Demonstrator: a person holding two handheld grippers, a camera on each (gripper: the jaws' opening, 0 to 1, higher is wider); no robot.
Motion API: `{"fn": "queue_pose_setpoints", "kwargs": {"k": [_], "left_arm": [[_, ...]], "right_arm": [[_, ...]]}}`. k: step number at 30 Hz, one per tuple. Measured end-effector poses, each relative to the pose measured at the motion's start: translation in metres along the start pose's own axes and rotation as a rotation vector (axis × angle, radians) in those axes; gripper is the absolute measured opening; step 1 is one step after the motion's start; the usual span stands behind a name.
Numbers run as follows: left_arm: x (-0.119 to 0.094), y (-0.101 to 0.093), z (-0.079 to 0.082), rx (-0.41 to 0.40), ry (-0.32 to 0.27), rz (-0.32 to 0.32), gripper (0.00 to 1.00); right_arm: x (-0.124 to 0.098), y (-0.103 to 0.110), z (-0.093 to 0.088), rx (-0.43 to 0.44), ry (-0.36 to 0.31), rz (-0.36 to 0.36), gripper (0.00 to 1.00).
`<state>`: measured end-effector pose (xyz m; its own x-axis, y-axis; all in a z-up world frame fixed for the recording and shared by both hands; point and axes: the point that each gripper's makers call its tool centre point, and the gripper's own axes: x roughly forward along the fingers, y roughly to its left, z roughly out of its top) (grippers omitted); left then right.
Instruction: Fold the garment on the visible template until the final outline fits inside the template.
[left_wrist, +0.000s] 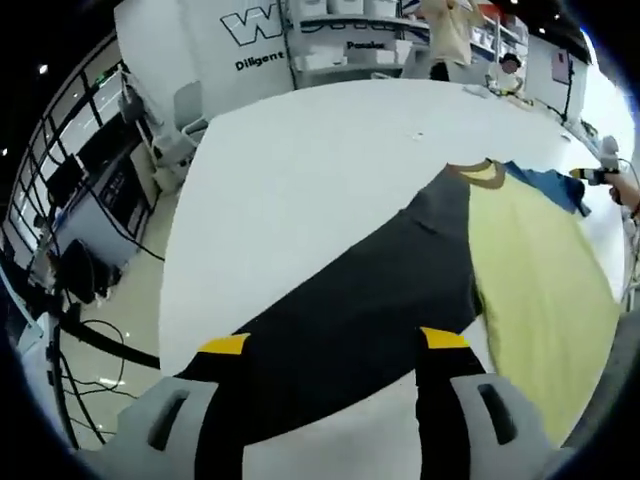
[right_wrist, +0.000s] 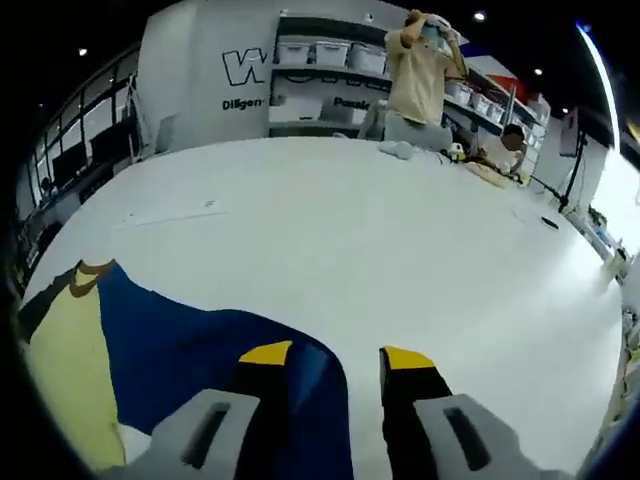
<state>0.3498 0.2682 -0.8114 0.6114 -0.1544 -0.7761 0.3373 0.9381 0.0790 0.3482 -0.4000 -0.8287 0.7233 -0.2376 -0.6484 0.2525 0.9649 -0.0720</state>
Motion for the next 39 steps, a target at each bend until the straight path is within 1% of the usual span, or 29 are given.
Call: {"fn": "queue_pose_setpoints", "kwargs": {"k": [2, 3, 5, 6, 7, 8, 9, 10, 13, 14, 15, 18, 21, 22, 25, 30, 33, 36, 39], "left_arm": [[-0.006, -0.01, 0.002, 0.007, -0.021, -0.024, 0.84], [-0.009, -0.015, 0.003, 0.012, -0.032, -0.035, 0.87], [-0.011, -0.019, 0.003, 0.015, -0.037, -0.042, 0.93], [-0.017, -0.029, 0.004, 0.021, -0.052, -0.06, 0.96], [-0.018, -0.031, 0.003, 0.023, -0.052, -0.063, 0.99], [-0.022, -0.041, 0.002, 0.035, -0.048, -0.092, 0.99], [-0.025, -0.046, 0.002, 0.059, -0.056, -0.097, 0.99], [-0.028, -0.053, 0.0, 0.085, -0.054, -0.117, 0.99], [-0.037, -0.064, -0.002, 0.087, -0.066, -0.139, 0.99], [-0.041, -0.068, -0.002, 0.074, -0.084, -0.147, 0.99], [-0.044, -0.072, -0.001, 0.063, -0.101, -0.153, 0.99], [-0.052, -0.08, -0.004, 0.056, -0.114, -0.167, 0.99], [-0.06, -0.086, -0.007, 0.051, -0.131, -0.18, 0.99], [-0.063, -0.089, -0.007, 0.035, -0.137, -0.188, 0.99], [-0.072, -0.099, -0.01, 0.044, -0.148, -0.205, 0.99], [-0.077, -0.106, -0.012, 0.049, -0.166, -0.224, 0.99], [-0.08, -0.111, -0.018, 0.044, -0.165, -0.235, 0.99], [-0.084, -0.118, -0.022, 0.057, -0.169, -0.243, 0.99], [-0.09, -0.124, -0.024, 0.045, -0.182, -0.246, 0.99]], "right_arm": [[-0.005, 0.004, -0.006, 0.048, 0.021, 0.017, 0.46], [-0.008, 0.006, -0.009, 0.067, 0.031, 0.023, 0.49], [-0.011, 0.006, -0.014, 0.078, 0.047, 0.026, 0.5], [-0.015, 0.006, -0.016, 0.084, 0.053, 0.027, 0.49], [-0.016, 0.007, -0.017, 0.085, 0.054, 0.027, 0.48], [-0.02, 0.008, -0.019, 0.088, 0.055, 0.028, 0.46], [-0.022, 0.009, -0.02, 0.092, 0.053, 0.029, 0.46], [-0.025, 0.013, -0.021, 0.088, 0.05, 0.043, 0.47], [-0.033, 0.02, -0.021, 0.113, 0.038, 0.067, 0.47], [-0.036, 0.022, -0.02, 0.122, 0.031, 0.074, 0.48], [-0.037, 0.024, -0.021, 0.122, 0.031, 0.078, 0.48], [-0.042, 0.028, -0.021, 0.129, 0.027, 0.094, 0.48], [-0.047, 0.033, -0.021, 0.117, 0.022, 0.113, 0.48], [-0.048, 0.035, -0.022, 0.124, 0.023, 0.126, 0.49], [-0.053, 0.039, -0.028, 0.133, 0.031, 0.142, 0.52], [-0.057, 0.04, -0.041, 0.12, 0.057, 0.149, 0.52], [-0.059, 0.04, -0.053, 0.113, 0.079, 0.167, 0.54], [-0.062, 0.038, -0.058, 0.112, 0.084, 0.169, 0.55], [-0.06, 0.035, -0.064, 0.112, 0.091, 0.171, 0.55]]}}
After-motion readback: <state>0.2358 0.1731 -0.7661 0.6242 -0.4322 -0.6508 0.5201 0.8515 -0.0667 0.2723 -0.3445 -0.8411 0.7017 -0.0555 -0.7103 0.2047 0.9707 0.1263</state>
